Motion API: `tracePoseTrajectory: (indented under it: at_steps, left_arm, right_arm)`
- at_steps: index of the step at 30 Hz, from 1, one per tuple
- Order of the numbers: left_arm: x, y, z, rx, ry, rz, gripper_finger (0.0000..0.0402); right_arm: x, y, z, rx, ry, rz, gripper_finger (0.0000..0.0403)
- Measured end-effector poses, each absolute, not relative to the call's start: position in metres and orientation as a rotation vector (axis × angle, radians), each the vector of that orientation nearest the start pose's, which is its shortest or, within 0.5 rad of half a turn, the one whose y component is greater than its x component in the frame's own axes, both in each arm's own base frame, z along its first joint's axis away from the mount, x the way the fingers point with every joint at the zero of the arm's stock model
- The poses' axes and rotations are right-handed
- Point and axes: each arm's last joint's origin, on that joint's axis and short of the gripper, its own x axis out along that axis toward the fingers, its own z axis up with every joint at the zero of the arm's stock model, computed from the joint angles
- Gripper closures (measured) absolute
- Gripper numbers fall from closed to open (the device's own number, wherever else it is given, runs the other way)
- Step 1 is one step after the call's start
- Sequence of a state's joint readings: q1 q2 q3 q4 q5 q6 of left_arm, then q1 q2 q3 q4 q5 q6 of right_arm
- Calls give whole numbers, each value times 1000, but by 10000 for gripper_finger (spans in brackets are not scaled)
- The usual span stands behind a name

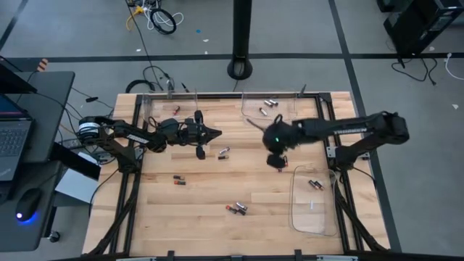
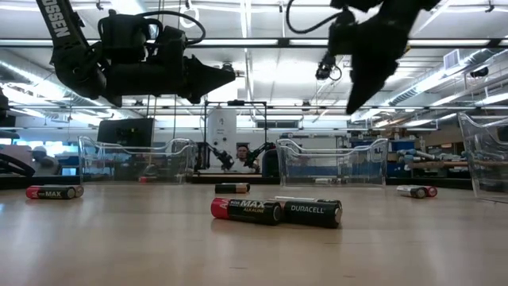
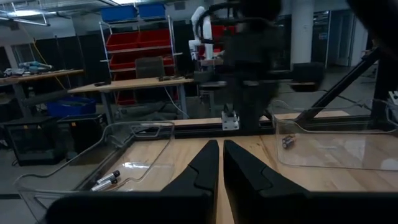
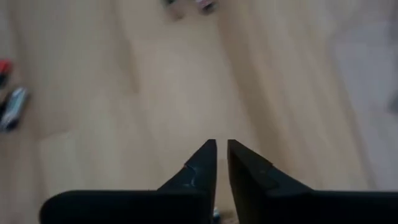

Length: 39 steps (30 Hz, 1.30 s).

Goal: Sort batteries
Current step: Adjust the bottom right transparent bin

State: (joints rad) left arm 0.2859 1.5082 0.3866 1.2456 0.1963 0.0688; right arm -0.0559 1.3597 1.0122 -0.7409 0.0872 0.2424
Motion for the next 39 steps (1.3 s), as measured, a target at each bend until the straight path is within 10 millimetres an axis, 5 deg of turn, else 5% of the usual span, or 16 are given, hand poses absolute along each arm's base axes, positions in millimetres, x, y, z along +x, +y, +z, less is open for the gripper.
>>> tracePoseTrajectory:
  at_steps: [5,10,27,39]
  left_arm:
    - [250,68,184,96,-117,94,372]
    - [250,68,184,79,-117,93,372]
    - [250,68,184,77,-115,92,371]
    - [250,68,184,79,-115,93,371]
  right_arm:
    - [249,9,240,166,1115,-185,315]
    - [243,16,228,137,1223,-175,268]
    - [237,-2,223,83,1292,-190,120]
    - [229,-16,206,49,1345,-165,102]
